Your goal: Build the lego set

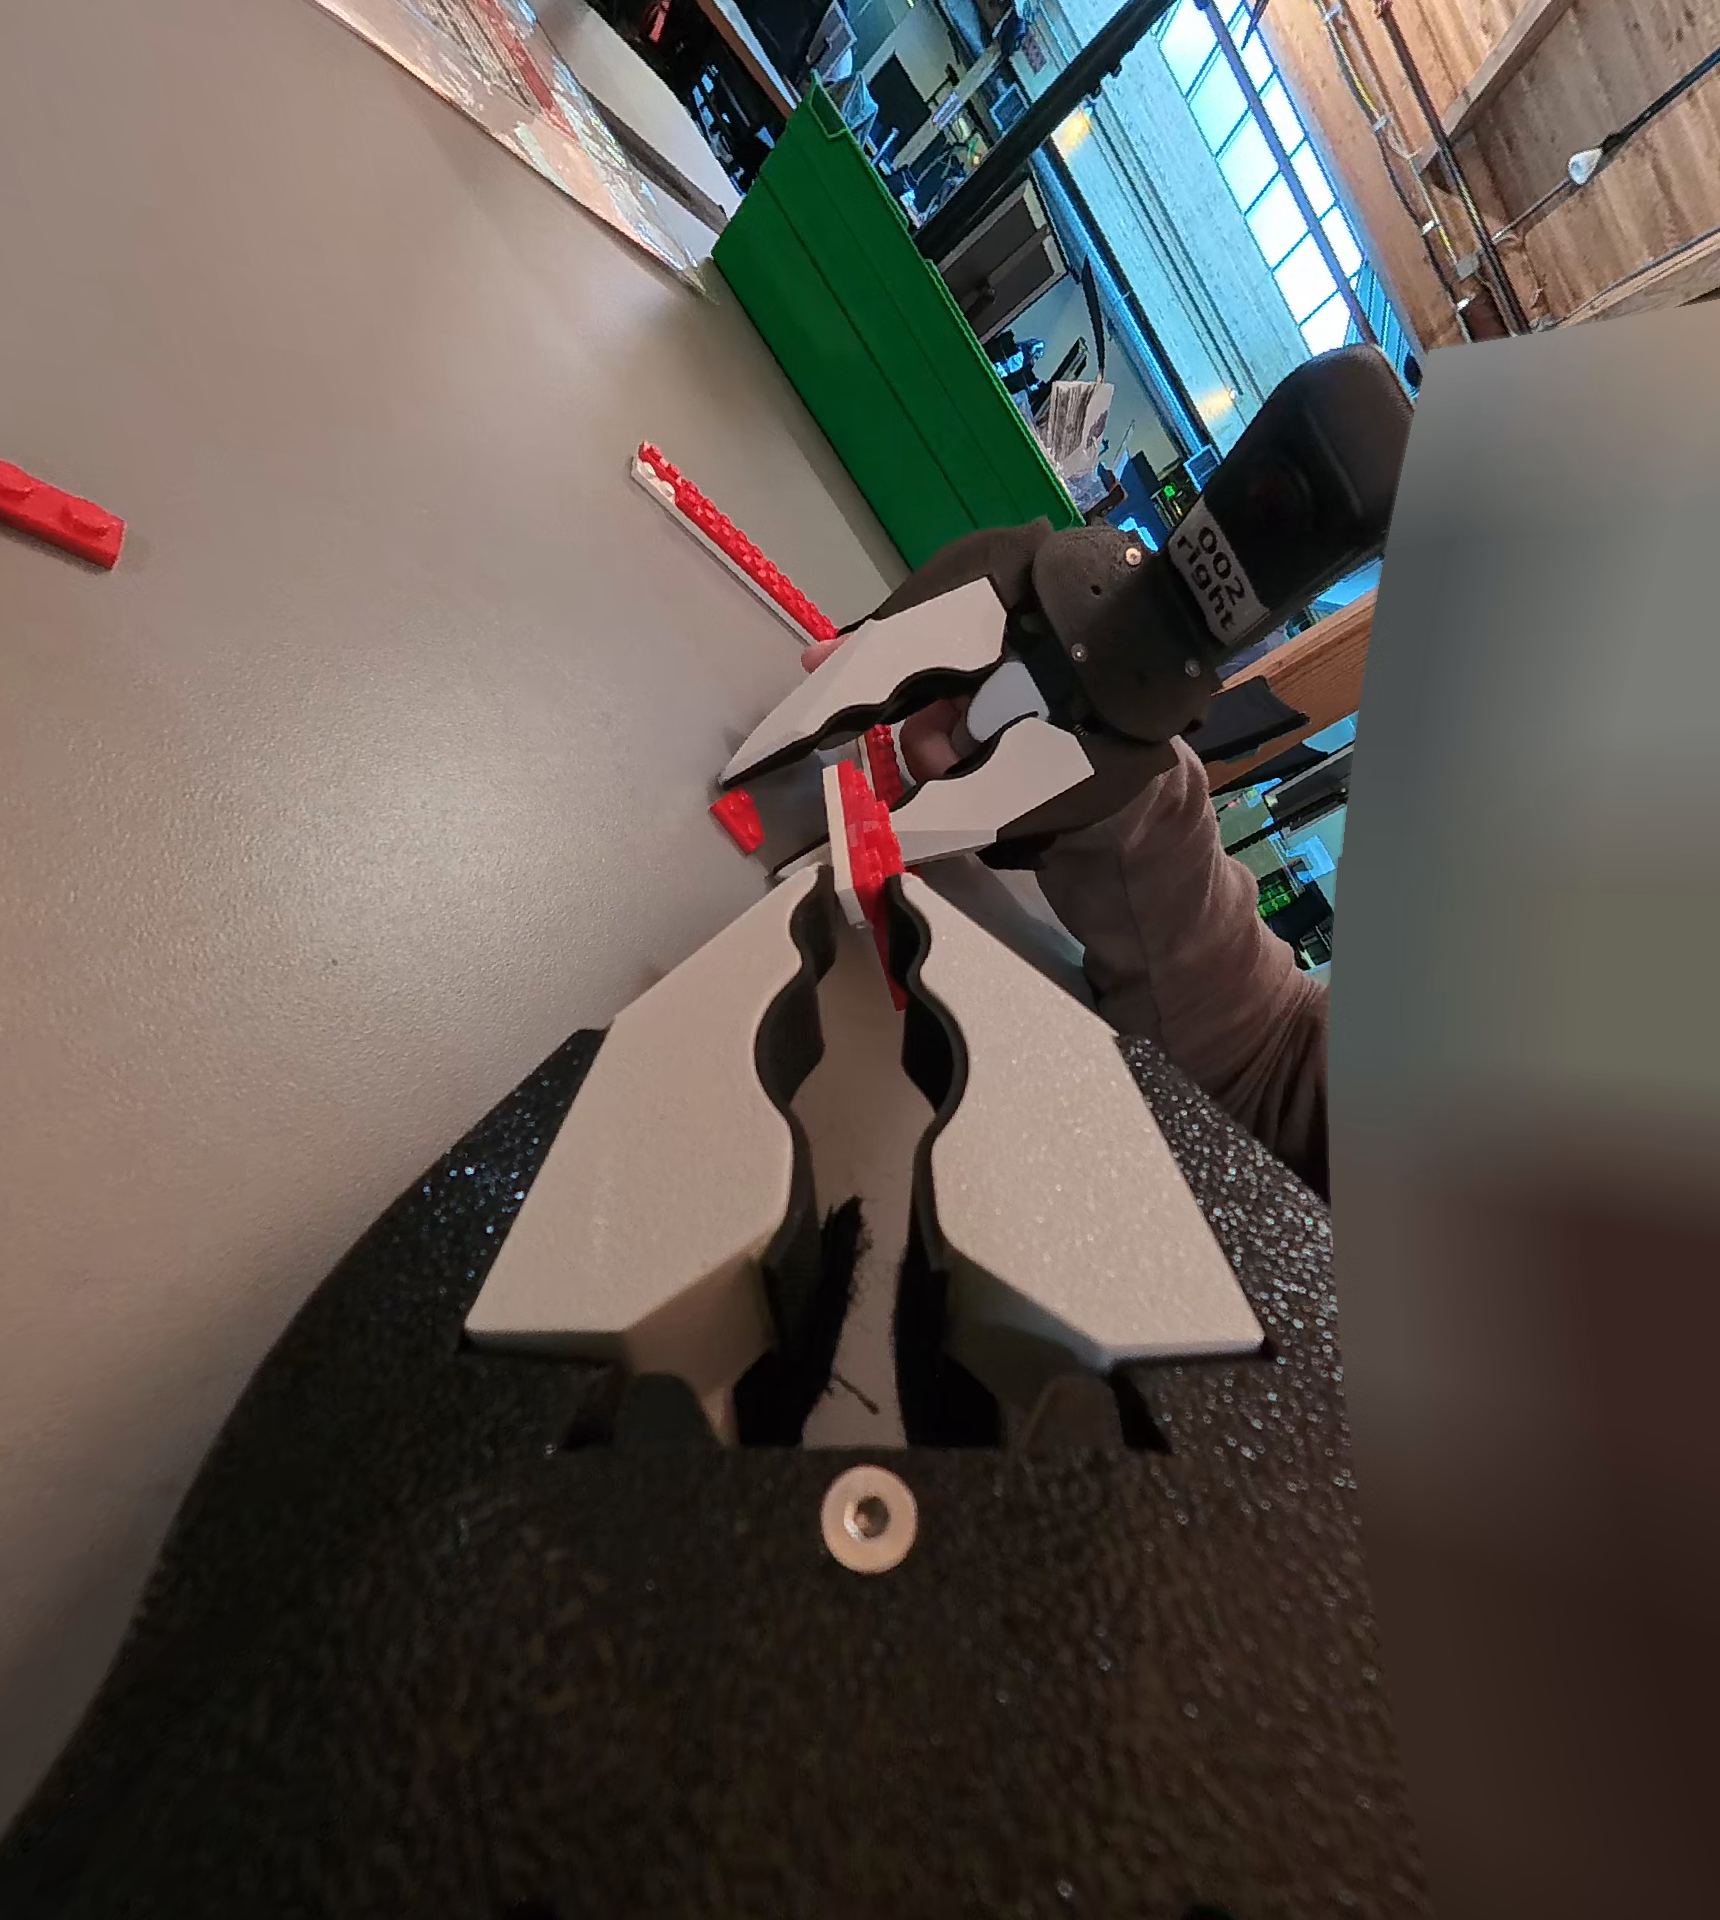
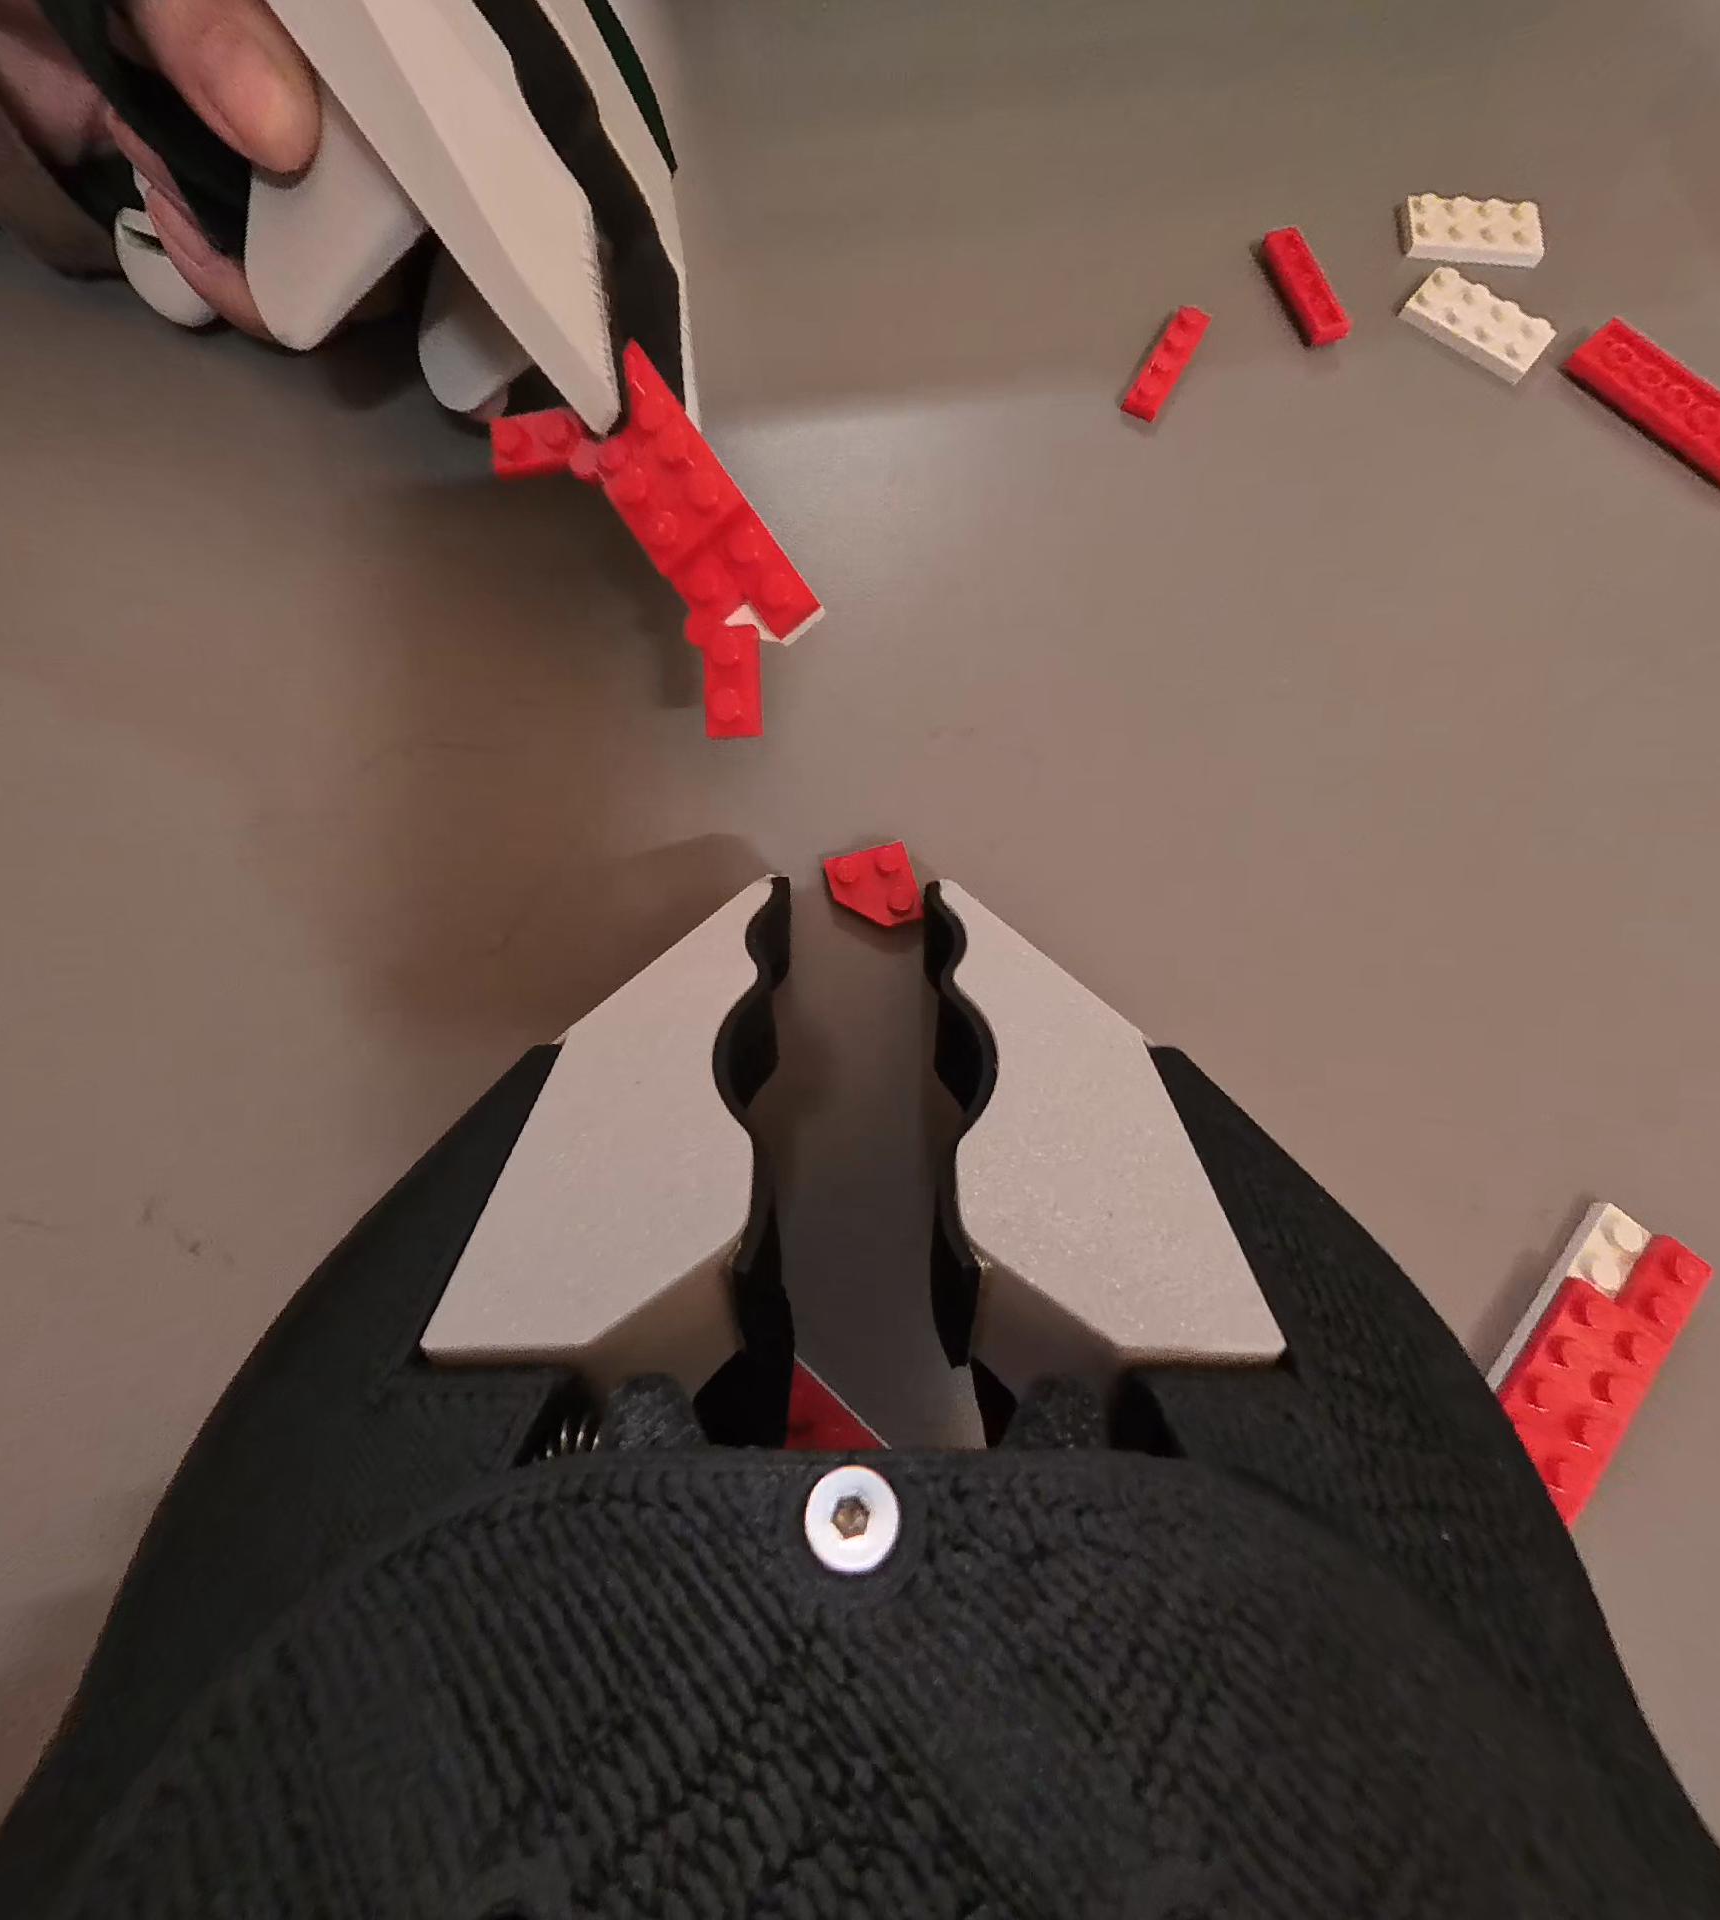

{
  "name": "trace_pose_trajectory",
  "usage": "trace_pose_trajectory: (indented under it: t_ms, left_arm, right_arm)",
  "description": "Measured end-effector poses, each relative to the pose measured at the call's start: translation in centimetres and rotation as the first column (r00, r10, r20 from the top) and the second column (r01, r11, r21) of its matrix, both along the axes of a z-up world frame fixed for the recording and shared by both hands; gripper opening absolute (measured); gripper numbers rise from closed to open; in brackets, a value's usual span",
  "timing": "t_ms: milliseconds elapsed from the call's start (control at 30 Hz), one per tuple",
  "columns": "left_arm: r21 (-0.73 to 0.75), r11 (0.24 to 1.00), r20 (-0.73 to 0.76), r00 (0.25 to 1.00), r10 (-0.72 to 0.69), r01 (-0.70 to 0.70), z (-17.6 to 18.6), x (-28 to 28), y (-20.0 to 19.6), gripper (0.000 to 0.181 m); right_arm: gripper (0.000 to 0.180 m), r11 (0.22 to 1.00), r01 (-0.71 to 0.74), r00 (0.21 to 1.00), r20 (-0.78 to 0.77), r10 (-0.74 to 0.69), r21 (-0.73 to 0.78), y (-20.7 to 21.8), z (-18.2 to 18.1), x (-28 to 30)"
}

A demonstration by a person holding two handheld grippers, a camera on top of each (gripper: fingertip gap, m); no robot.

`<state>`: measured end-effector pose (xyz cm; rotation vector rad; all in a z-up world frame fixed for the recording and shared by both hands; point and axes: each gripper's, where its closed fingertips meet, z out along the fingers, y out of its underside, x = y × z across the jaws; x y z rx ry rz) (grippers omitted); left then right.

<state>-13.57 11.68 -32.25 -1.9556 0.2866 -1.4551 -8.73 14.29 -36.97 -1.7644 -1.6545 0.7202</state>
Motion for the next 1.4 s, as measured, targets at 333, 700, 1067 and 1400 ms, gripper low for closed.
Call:
trace_pose_trajectory:
  t_ms: [333, 700, 1067, 1400]
  left_arm:
    - [-0.001, 1.000, -0.001, 1.000, 0.000, 0.000, 0.0, 0.0, 0.0, 0.007]
    - [-0.004, 1.000, -0.001, 1.000, 0.000, 0.000, 0.0, 0.0, 0.0, 0.007]
    - [-0.061, 0.998, -0.014, 1.000, -0.012, 0.011, -0.7, 0.1, -0.1, 0.007]
    - [-0.071, 0.997, -0.008, 1.000, -0.009, 0.009, -0.8, 0.1, -0.1, 0.007]
  right_arm:
    - [0.025, 1.000, 0.015, 1.000, 0.000, -0.015, 0.008, 0.0, 0.0, 0.0]
    - [0.031, 0.998, 0.048, 0.998, -0.044, -0.046, 0.046, 0.2, 1.2, -0.2]
    - [0.029, 0.997, 0.079, 0.997, -0.012, -0.079, -0.010, 0.3, 0.3, 0.7]
    - [0.027, 0.996, 0.088, 0.996, -0.008, -0.088, -0.011, 0.2, 0.0, 0.0]
